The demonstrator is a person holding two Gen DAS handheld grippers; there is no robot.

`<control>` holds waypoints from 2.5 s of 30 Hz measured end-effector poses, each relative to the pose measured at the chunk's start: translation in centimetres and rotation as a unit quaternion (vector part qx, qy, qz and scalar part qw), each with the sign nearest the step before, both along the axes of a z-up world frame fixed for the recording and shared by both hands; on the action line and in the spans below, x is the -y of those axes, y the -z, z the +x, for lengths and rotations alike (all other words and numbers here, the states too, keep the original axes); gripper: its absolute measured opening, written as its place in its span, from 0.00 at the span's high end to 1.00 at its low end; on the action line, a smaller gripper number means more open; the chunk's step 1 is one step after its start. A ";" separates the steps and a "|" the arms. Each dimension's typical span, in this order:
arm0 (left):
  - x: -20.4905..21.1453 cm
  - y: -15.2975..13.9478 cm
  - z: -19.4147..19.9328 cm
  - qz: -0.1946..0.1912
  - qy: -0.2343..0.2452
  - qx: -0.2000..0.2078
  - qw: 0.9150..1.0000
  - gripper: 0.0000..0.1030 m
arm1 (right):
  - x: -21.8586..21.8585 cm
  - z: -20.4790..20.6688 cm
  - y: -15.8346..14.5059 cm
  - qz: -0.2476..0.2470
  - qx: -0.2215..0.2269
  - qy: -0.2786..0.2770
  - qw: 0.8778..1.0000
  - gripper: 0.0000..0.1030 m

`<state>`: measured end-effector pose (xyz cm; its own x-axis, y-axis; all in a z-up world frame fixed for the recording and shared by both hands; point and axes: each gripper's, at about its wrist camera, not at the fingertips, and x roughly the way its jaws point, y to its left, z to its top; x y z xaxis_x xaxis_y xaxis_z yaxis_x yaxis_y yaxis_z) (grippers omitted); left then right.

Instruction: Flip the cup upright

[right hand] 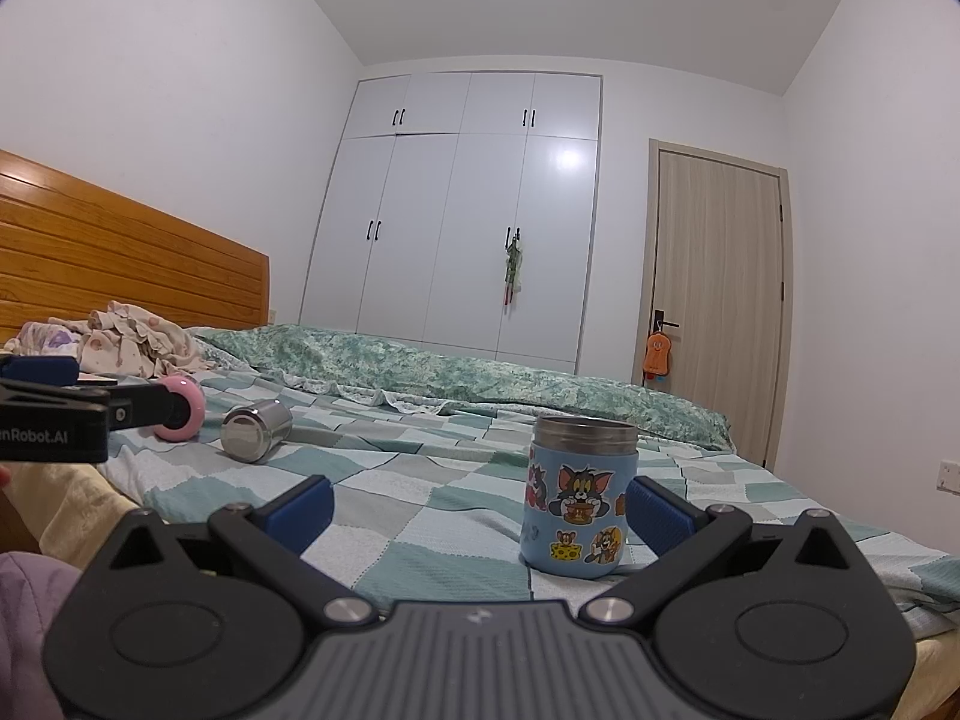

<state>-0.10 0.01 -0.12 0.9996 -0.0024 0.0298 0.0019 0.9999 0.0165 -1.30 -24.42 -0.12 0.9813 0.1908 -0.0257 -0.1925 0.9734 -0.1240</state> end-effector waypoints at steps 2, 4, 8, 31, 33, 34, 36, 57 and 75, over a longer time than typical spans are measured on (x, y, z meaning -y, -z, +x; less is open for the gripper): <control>0.0 0.0 0.0 0.000 0.000 0.000 1.000 0.00 | 0.0 0.0 0.0 0.000 0.000 0.000 1.000 0.00; 0.0 0.0 0.1 0.000 0.000 0.000 1.000 0.00 | 0.0 0.0 0.0 0.000 0.000 0.000 1.000 0.00; 0.0 0.0 0.1 0.000 0.000 0.000 1.000 0.00 | 0.0 0.0 0.0 0.000 0.000 0.000 1.000 0.00; 0.0 0.0 0.1 0.000 0.000 0.001 1.000 0.00 | -0.1 0.0 0.0 0.000 0.001 0.000 1.000 0.00; 0.0 0.0 0.1 0.000 0.000 0.001 1.000 0.00 | -0.1 0.0 0.0 0.000 0.001 0.000 1.000 0.00; 0.0 0.0 0.1 0.000 0.001 0.001 1.000 0.00 | -0.1 0.0 0.0 0.000 0.001 0.000 1.000 0.00; 0.0 0.0 0.1 0.000 0.001 0.001 1.000 0.00 | -0.1 0.0 0.0 0.000 0.001 0.000 1.000 0.00; 0.0 0.1 0.1 0.000 0.000 0.001 1.000 0.00 | -0.1 0.1 0.0 -0.001 0.001 0.000 1.000 0.00; 0.3 -0.7 0.4 0.004 -0.008 -0.011 1.000 0.00 | -1.4 1.0 -0.8 -0.040 -0.027 -0.013 0.999 0.00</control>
